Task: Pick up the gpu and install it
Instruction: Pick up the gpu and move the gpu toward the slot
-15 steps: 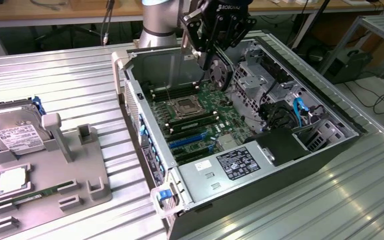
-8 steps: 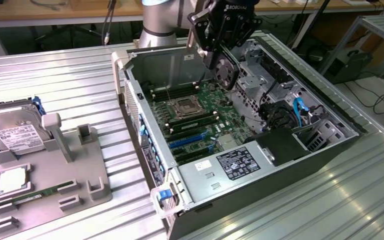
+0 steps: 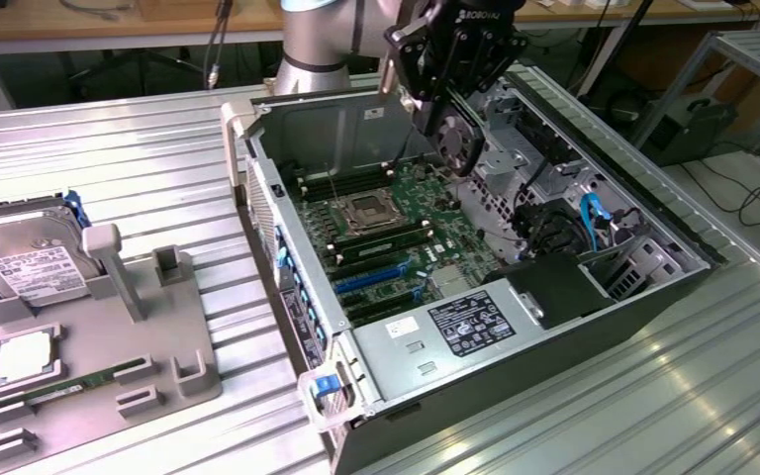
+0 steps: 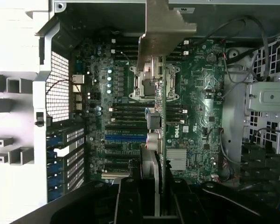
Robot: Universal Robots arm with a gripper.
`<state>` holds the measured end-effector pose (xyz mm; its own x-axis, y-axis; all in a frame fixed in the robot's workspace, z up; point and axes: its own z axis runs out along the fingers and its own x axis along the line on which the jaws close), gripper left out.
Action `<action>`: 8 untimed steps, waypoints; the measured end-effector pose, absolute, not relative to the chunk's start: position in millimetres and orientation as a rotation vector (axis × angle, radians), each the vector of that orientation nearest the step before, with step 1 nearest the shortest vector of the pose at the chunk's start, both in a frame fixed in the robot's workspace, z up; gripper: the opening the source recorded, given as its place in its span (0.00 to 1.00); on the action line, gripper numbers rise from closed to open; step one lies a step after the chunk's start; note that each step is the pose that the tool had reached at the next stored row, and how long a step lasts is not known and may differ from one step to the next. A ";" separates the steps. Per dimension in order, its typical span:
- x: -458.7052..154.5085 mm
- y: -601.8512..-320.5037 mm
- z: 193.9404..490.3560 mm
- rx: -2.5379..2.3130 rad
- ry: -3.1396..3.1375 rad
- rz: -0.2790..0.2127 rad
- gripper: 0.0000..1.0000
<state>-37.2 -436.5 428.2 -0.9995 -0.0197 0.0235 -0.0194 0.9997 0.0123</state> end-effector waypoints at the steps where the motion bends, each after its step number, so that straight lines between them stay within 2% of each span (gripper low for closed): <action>1: -35.8 -436.5 428.2 0.030 -3.118 -0.019 0.28; 8: -24.8 -436.5 427.6 0.031 -3.118 -0.019 0.28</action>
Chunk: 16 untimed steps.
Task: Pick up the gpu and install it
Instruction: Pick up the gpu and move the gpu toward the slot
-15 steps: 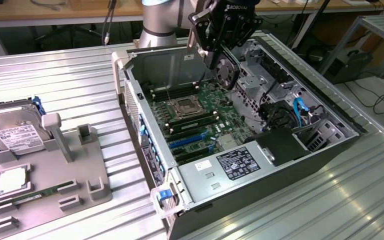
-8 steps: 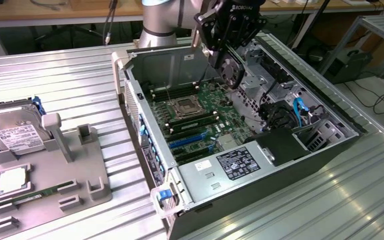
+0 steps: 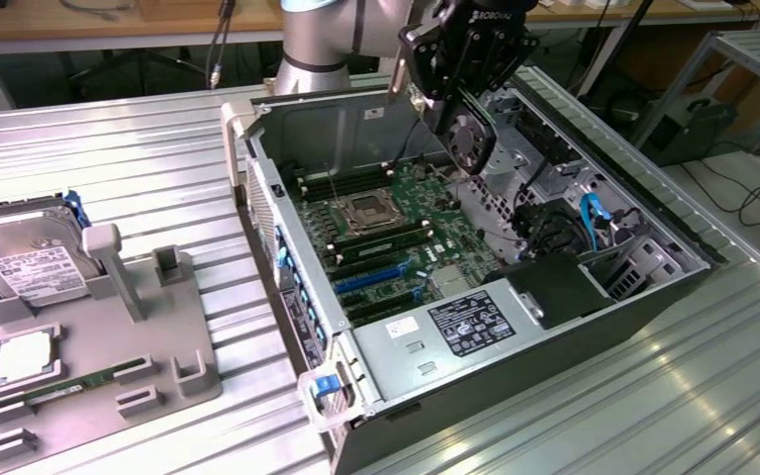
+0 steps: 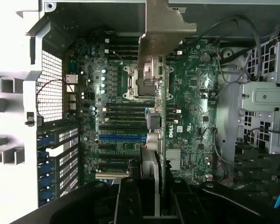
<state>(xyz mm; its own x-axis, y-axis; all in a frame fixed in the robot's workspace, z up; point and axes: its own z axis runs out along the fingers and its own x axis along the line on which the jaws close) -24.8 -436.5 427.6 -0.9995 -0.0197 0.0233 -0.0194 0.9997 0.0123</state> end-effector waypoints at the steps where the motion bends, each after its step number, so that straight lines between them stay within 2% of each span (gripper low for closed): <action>1: -23.2 -436.5 427.5 0.030 -3.118 -0.019 0.28; 16: -5.2 -436.4 424.9 0.031 -3.120 -0.019 0.28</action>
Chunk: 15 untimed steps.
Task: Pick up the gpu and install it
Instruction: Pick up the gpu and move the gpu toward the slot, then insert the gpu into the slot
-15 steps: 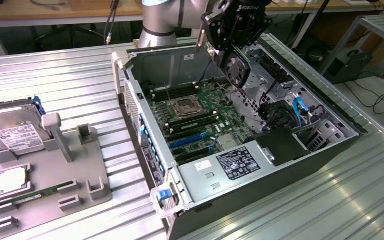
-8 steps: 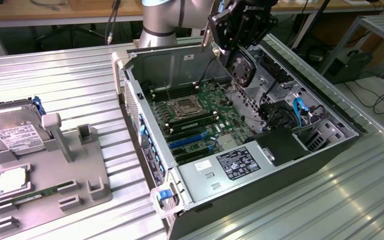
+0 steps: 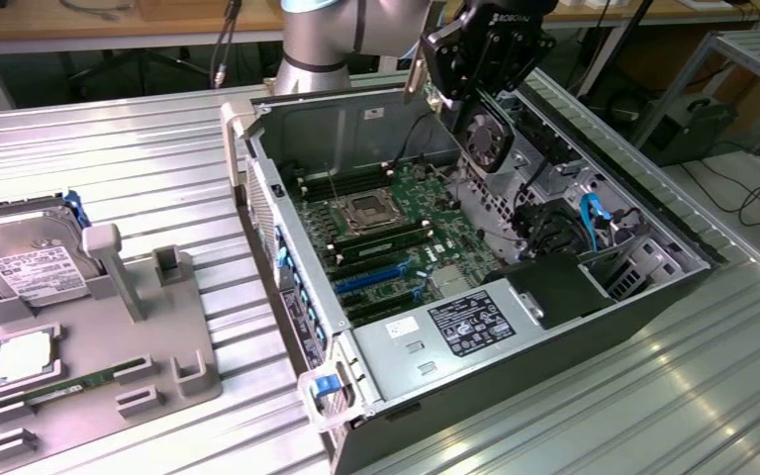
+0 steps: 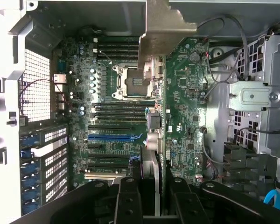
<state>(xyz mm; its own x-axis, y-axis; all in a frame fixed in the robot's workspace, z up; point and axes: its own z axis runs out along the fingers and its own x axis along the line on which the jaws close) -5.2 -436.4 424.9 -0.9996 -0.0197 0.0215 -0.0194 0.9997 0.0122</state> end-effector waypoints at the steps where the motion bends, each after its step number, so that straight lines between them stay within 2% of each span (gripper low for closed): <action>1: -5.2 -436.4 424.9 0.031 -3.120 -0.019 0.28; 15: -5.2 -436.5 424.9 0.092 -3.118 -0.018 0.28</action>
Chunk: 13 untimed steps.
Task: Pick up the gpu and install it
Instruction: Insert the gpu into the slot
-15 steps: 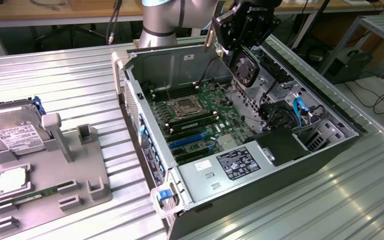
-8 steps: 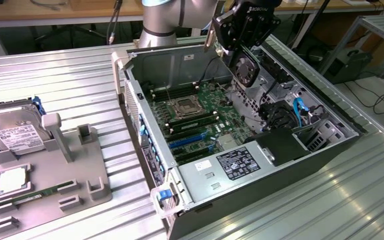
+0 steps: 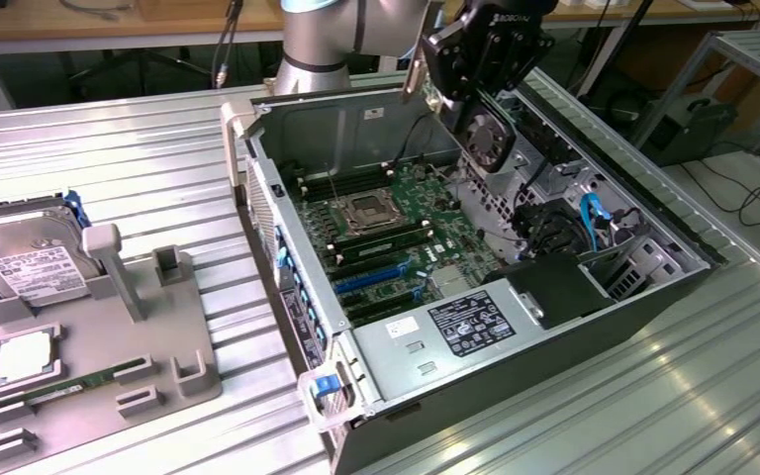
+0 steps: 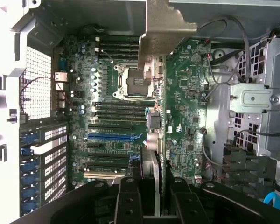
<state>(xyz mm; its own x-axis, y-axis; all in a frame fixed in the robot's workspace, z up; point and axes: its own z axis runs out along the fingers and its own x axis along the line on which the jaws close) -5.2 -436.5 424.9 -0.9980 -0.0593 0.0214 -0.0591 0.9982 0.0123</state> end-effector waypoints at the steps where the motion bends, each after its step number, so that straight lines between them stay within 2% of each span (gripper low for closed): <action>1: -5.2 -436.5 424.9 0.115 -3.118 -0.018 0.28; 13: -5.2 -436.5 424.9 0.386 -3.095 -0.015 0.28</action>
